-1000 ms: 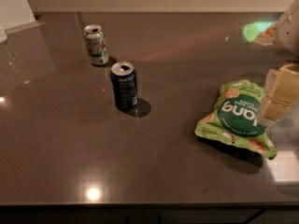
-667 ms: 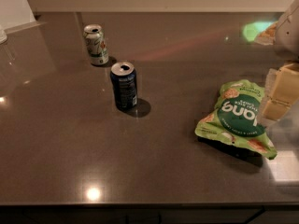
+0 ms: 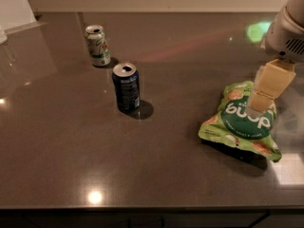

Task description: Move green rice chip bag near pepsi can

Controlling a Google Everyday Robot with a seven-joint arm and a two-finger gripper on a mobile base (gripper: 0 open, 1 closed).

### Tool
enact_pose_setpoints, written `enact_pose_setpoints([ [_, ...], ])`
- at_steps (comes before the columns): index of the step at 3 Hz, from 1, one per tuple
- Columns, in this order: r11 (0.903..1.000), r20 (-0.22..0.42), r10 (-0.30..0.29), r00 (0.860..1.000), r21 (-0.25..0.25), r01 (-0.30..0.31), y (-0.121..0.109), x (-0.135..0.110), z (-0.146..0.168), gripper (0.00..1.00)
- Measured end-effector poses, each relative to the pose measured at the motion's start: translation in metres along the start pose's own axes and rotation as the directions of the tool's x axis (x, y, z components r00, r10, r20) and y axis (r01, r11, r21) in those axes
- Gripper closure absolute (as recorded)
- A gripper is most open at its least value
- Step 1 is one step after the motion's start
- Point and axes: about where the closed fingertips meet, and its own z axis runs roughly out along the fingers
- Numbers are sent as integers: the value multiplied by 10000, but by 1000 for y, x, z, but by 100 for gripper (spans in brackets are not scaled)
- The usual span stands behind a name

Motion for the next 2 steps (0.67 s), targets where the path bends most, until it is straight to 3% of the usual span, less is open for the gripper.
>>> enact_pose_setpoints([
  [1,9841,-795,1775,9809,76,-1775,-16,13,21,0],
  [2,9331,-1362,3570,9241,66,-3595,-18,28,35,0],
])
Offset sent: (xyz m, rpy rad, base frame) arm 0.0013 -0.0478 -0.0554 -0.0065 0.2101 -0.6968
